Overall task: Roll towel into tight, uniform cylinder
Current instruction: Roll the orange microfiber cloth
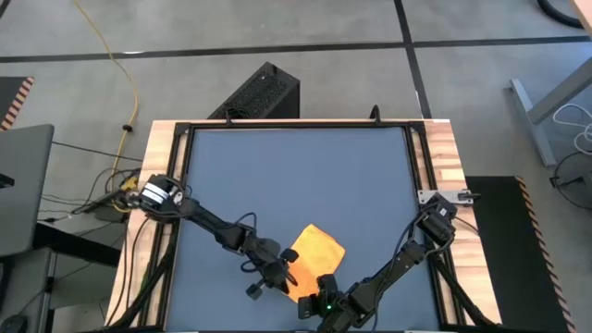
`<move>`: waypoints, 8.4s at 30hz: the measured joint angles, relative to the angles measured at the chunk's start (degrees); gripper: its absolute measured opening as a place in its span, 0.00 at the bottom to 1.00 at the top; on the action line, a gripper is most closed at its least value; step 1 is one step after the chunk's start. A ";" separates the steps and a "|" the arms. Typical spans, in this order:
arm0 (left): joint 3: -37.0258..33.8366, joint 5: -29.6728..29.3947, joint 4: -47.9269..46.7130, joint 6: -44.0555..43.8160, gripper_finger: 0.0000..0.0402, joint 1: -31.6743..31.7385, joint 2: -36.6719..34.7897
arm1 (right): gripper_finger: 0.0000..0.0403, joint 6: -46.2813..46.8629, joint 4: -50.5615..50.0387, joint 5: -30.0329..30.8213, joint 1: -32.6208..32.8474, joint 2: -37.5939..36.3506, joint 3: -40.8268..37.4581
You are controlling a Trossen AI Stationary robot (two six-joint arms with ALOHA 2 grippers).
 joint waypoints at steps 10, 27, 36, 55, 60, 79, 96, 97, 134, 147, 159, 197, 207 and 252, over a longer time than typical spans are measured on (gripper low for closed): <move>0.52 -2.42 -0.22 -0.39 0.00 1.19 1.28 | 0.12 -3.45 0.62 0.09 -0.03 0.09 -0.07; 0.56 -2.98 -4.60 0.66 0.00 1.55 1.22 | 0.42 -4.69 -2.49 -0.49 -0.53 -2.61 -0.24; 0.52 -4.19 -4.66 0.66 0.00 1.76 1.22 | 0.43 -12.17 -3.90 -5.56 -0.45 -6.48 -0.25; 0.47 -1.74 -4.88 -0.42 0.00 3.69 1.22 | 0.40 -51.54 -7.89 -9.56 -1.03 -8.81 -0.11; 0.45 0.40 -4.53 -0.09 0.00 3.69 1.22 | 0.39 -55.72 -10.26 -12.12 -2.29 -9.25 1.46; 2.72 3.42 -7.64 2.15 0.00 3.96 1.28 | 0.37 -66.29 -10.42 -11.66 -2.85 -8.83 3.80; 2.75 3.04 -7.79 1.87 0.00 4.61 1.28 | 0.27 -76.99 -40.11 -29.17 -6.42 -20.86 7.06; 2.75 3.04 -7.79 1.66 0.00 4.61 1.28 | 0.25 -77.06 -42.12 -29.10 -6.25 -22.30 7.09; 2.75 1.68 -7.78 -0.41 0.00 5.16 1.28 | 0.10 -76.09 -24.69 -7.38 -1.26 -13.43 5.86; 2.77 1.69 -8.42 0.63 0.00 5.16 1.26 | 0.39 -81.26 -13.73 -11.30 -3.34 -10.71 5.55; 2.79 1.71 -9.08 2.21 0.00 5.16 1.22 | 0.60 -74.50 -10.48 -11.73 -3.37 -4.92 3.96; -4.98 7.13 -6.07 13.09 0.00 4.91 -9.99 | 0.06 -39.17 -6.48 -1.64 2.63 -1.84 4.60; -6.30 -2.64 -5.54 26.57 0.17 -0.23 -9.97 | 0.06 -35.34 -6.94 -1.10 2.81 -1.88 4.42; -1.79 -7.04 -2.51 12.98 0.02 2.07 -0.64 | 0.30 -15.03 -14.92 -11.30 0.94 -3.24 4.46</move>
